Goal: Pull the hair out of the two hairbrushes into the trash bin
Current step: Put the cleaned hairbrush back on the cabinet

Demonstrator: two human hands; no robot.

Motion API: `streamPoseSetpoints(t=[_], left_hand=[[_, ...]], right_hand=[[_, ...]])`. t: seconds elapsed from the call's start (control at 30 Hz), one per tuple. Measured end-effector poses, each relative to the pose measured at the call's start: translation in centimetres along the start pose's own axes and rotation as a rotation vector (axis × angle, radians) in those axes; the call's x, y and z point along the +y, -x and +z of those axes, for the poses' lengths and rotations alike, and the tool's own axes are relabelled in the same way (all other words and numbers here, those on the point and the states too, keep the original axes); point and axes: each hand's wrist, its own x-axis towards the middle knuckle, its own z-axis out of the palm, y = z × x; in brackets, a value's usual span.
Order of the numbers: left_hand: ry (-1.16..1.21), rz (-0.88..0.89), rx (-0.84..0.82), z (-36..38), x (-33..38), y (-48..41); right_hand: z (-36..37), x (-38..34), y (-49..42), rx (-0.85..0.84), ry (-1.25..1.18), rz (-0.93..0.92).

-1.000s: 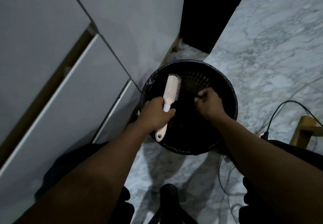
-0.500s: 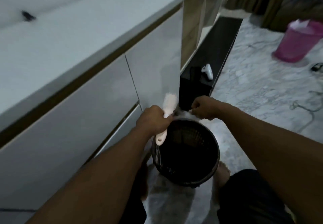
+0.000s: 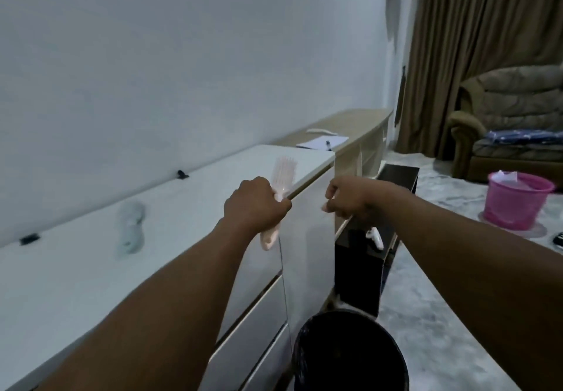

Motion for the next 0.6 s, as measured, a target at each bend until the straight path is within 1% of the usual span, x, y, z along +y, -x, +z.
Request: streamPoseSetpoints(t=[0.17,0.27,0.6], left_hand=[[-0.036,-0.017,0.101,-6.8,-1.3,-0.5],[-0.061,-0.051,0.165,-10.4,-2.5,-0.7],[-0.176,-0.208,0.326,-20.2,-8.6,0.2]], right_hand=[[-3.6,-6.0,0.9,0.051,0.044,-0.097],[-4.9,-9.4,1.0,0.082,0.025,-0.164],[-4.9,-21.3,0.1,0.072,0.029,-0.391]])
